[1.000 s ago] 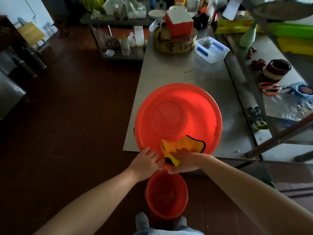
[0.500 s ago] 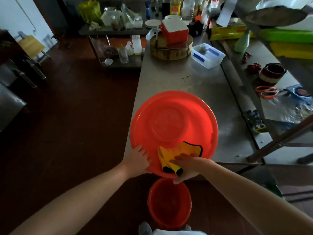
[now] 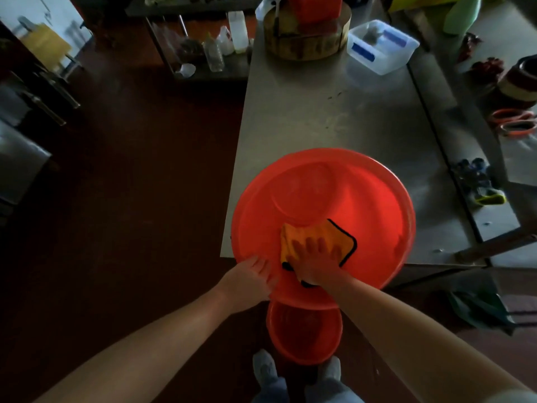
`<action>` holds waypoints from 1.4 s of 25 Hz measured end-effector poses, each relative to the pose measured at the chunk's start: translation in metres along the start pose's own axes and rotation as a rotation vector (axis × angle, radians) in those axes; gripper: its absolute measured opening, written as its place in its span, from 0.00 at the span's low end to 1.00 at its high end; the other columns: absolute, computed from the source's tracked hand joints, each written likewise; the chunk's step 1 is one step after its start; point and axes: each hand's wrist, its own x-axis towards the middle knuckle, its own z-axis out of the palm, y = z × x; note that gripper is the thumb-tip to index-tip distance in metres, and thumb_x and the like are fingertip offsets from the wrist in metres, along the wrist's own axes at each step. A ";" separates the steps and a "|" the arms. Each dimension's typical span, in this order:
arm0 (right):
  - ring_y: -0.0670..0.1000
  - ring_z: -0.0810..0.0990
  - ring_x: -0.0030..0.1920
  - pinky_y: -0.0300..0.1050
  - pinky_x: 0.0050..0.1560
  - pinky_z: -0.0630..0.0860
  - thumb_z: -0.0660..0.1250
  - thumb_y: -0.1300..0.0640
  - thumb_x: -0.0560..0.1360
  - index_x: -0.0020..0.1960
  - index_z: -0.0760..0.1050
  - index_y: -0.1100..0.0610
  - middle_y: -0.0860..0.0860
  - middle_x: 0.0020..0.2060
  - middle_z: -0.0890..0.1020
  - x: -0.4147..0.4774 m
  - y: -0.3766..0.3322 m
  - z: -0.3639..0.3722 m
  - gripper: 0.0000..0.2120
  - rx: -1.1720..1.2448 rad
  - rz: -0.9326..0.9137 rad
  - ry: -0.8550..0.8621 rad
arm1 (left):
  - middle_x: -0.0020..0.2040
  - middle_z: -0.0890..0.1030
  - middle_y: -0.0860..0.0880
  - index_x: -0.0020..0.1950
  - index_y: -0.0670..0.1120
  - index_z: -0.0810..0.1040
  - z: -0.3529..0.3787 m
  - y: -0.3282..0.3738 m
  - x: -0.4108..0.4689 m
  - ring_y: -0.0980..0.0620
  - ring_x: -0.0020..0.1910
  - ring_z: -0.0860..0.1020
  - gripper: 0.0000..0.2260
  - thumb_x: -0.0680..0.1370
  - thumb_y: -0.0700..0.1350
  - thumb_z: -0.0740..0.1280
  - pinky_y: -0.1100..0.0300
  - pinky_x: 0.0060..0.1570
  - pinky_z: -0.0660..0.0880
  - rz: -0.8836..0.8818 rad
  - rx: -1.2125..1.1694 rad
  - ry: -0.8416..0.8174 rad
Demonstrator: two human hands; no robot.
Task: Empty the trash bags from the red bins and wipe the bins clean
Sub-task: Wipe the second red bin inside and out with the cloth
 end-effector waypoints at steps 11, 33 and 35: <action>0.62 0.72 0.66 0.62 0.63 0.57 0.59 0.43 0.78 0.68 0.67 0.47 0.54 0.62 0.75 0.065 0.028 -0.030 0.20 -0.251 0.243 0.209 | 0.52 0.86 0.42 0.57 0.46 0.85 0.012 0.013 0.001 0.45 0.50 0.85 0.23 0.74 0.63 0.70 0.54 0.56 0.80 -0.071 -0.005 0.156; 0.59 0.54 0.79 0.66 0.76 0.45 0.53 0.33 0.79 0.78 0.63 0.45 0.53 0.78 0.62 0.038 0.045 -0.040 0.31 -0.300 0.026 0.090 | 0.52 0.85 0.42 0.58 0.44 0.83 0.004 0.013 0.017 0.45 0.50 0.85 0.27 0.73 0.65 0.69 0.53 0.54 0.81 -0.067 0.012 0.155; 0.59 0.54 0.79 0.70 0.73 0.46 0.48 0.31 0.79 0.79 0.60 0.44 0.52 0.79 0.60 0.031 0.012 -0.031 0.32 -0.158 0.054 -0.038 | 0.51 0.86 0.42 0.57 0.44 0.83 0.001 0.014 0.021 0.45 0.49 0.85 0.25 0.76 0.65 0.65 0.54 0.51 0.81 -0.046 0.023 0.172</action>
